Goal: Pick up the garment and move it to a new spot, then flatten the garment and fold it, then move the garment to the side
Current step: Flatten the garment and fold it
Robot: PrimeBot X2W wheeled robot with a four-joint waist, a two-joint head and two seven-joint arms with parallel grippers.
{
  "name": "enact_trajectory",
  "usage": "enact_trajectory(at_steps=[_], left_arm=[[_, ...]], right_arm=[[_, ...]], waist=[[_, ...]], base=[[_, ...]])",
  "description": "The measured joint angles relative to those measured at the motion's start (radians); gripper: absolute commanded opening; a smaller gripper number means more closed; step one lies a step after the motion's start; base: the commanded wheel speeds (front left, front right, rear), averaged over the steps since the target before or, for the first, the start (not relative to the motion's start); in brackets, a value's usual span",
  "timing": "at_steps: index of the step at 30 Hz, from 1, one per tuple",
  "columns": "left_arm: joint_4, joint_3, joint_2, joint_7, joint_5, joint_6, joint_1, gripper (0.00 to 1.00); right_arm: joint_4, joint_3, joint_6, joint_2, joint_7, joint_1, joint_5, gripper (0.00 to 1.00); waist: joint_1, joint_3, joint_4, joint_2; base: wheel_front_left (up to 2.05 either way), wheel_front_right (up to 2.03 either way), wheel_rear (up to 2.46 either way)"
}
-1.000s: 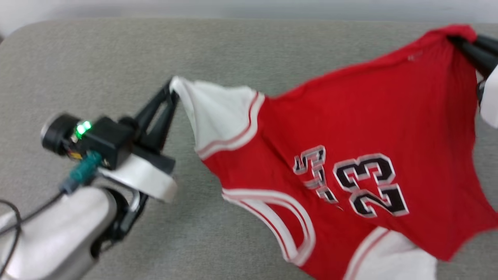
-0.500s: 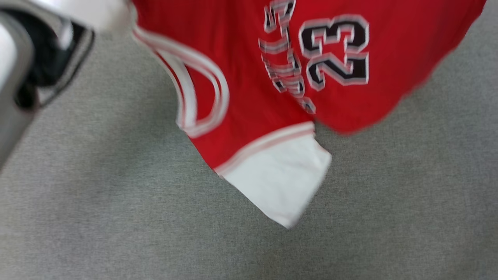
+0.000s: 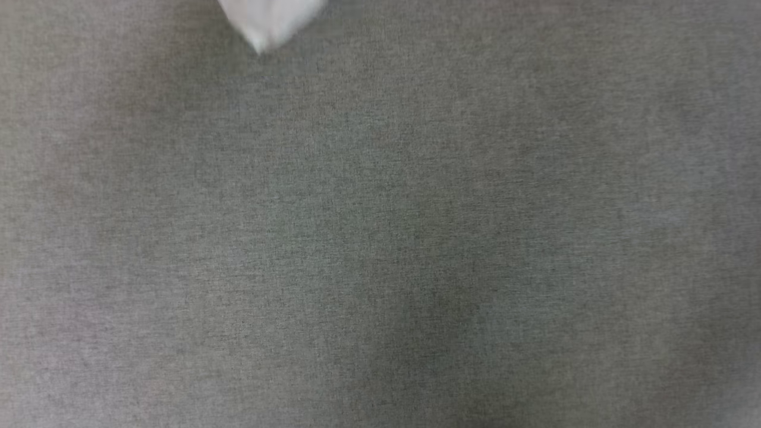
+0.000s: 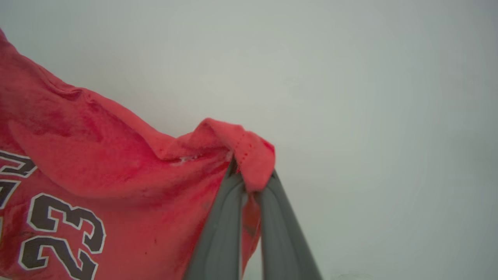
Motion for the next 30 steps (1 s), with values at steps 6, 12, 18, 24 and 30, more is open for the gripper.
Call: enact_trajectory(at_steps=[6,12,18,24,30], left_arm=[[0.167,0.002,-0.067,-0.066,-0.002,-0.041,-0.13,0.0],[0.304,-0.022,-0.088,-0.121,-0.014,-0.072,-0.136,0.0],[0.392,-0.063,-0.091,-0.166,-0.041,-0.087,-0.02,0.0],[0.413,-0.091,-0.075,-0.197,-0.083,-0.093,0.162,0.0],[0.347,-0.088,-0.02,-0.206,-0.122,-0.094,0.423,0.0]], right_arm=[[0.098,0.018,0.0,0.034,-0.06,-0.11,-0.024,0.0],[0.176,0.082,0.0,0.056,-0.098,-0.11,-0.014,0.0],[0.234,0.17,0.0,0.078,-0.143,-0.031,0.021,0.0],[0.267,0.284,0.0,0.097,-0.186,0.1,0.086,0.0],[0.251,0.391,0.0,0.076,-0.233,0.267,0.159,0.0]], waist=[[0.0,0.043,0.015,0.0],[0.0,0.062,0.026,0.0],[0.0,0.057,0.028,0.0],[0.0,0.02,0.03,0.0],[-0.0001,-0.044,0.032,0.0]], base=[[0.0,0.0,0.0],[0.0,0.0,0.0],[0.0,0.0,0.0],[0.0,0.0,0.0],[0.0,0.0,0.0]])
